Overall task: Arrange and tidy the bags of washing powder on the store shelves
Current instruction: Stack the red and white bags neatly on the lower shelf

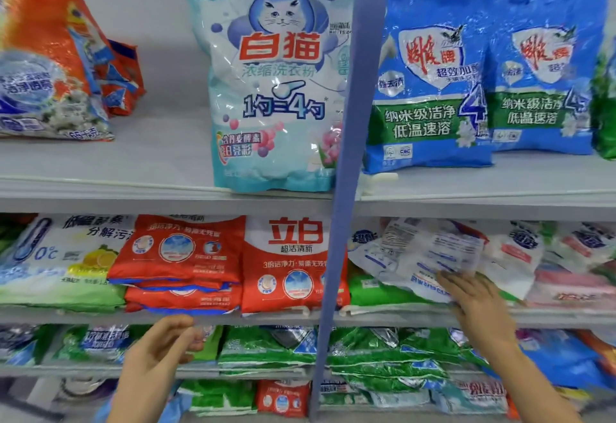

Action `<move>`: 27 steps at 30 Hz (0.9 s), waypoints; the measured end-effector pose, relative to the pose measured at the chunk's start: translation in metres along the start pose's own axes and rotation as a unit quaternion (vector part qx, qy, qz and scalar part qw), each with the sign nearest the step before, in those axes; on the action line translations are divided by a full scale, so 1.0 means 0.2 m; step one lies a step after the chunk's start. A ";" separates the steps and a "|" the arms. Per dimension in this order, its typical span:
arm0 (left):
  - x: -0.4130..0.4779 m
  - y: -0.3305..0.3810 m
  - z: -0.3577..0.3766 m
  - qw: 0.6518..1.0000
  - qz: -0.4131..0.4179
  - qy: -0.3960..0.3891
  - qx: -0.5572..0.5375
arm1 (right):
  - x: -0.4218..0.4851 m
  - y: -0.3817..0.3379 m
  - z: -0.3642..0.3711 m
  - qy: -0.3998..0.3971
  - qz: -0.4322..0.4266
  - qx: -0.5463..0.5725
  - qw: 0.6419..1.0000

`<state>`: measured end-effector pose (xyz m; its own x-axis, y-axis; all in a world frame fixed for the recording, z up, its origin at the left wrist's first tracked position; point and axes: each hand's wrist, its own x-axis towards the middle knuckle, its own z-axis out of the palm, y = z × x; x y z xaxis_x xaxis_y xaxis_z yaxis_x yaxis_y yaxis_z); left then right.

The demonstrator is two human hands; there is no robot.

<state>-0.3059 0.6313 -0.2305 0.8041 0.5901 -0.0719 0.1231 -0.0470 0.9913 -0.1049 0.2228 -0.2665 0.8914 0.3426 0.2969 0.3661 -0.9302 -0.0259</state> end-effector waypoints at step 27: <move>-0.31 0.17 0.81 0.869 -0.190 -0.417 -0.188 | -0.23 -0.41 -0.95 0.298 0.122 0.430 0.844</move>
<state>-0.2575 0.4635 -0.2100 0.9075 -0.2919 -0.3022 0.4002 0.3818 0.8331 -0.2265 0.2576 -0.0969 0.7693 -0.2105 0.6032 0.4781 -0.4365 -0.7621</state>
